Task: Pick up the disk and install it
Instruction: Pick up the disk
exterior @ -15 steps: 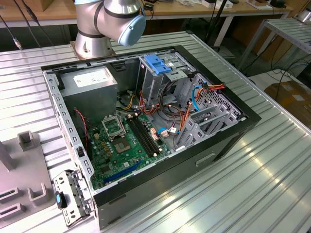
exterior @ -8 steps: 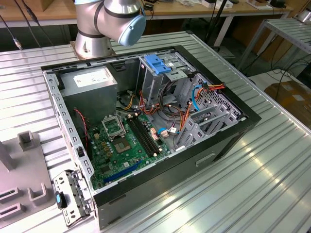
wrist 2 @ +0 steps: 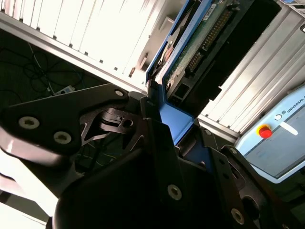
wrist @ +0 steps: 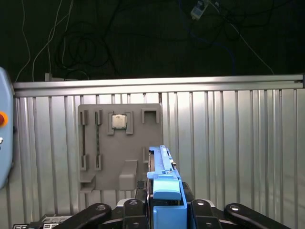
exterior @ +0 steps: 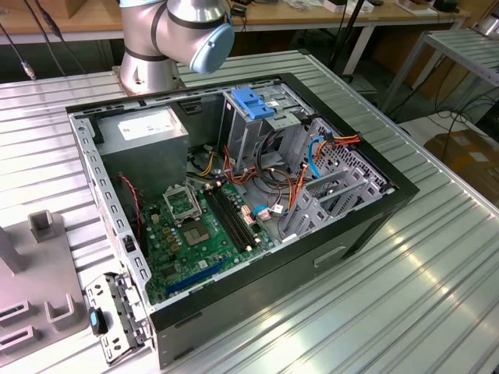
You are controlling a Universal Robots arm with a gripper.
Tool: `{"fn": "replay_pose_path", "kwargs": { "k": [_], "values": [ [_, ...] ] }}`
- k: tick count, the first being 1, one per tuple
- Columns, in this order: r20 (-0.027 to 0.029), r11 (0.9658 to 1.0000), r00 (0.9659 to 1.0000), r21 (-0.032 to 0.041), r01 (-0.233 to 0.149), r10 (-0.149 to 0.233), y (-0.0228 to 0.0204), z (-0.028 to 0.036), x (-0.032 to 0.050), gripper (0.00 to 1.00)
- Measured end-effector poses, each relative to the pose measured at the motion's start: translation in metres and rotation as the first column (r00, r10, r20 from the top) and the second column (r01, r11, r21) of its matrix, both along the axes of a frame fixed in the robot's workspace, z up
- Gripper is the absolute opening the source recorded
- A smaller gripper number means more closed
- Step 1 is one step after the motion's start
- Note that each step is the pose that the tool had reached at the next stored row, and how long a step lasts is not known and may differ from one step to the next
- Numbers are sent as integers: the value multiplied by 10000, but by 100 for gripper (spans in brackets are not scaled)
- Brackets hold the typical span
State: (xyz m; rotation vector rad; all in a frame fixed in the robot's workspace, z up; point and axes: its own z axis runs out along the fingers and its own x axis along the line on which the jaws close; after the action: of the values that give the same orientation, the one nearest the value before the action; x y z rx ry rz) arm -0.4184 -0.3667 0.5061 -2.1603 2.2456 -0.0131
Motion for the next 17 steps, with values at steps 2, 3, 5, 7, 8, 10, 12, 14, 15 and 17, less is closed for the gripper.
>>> {"fn": "replay_pose_path", "kwargs": {
  "k": [2,3,5,7,8,10,12,14,15,17],
  "values": [
    [0,10000,10000,1,0,0,0,0,10,37],
    [0,10000,10000,1,1,-1,0,0,14,37],
    [0,10000,10000,2,0,0,0,0,23,37],
    [0,10000,10000,3,0,0,0,0,34,37],
    [0,10000,10000,4,1,-1,0,0,39,37],
    [1,10000,10000,5,0,0,0,0,49,37],
    [1,10000,10000,5,0,0,0,0,58,37],
    [0,10000,10000,6,0,0,0,0,66,37],
    [1,10000,10000,6,0,0,0,0,70,37],
    [0,10000,10000,8,0,0,0,0,86,37]
  ]
}}
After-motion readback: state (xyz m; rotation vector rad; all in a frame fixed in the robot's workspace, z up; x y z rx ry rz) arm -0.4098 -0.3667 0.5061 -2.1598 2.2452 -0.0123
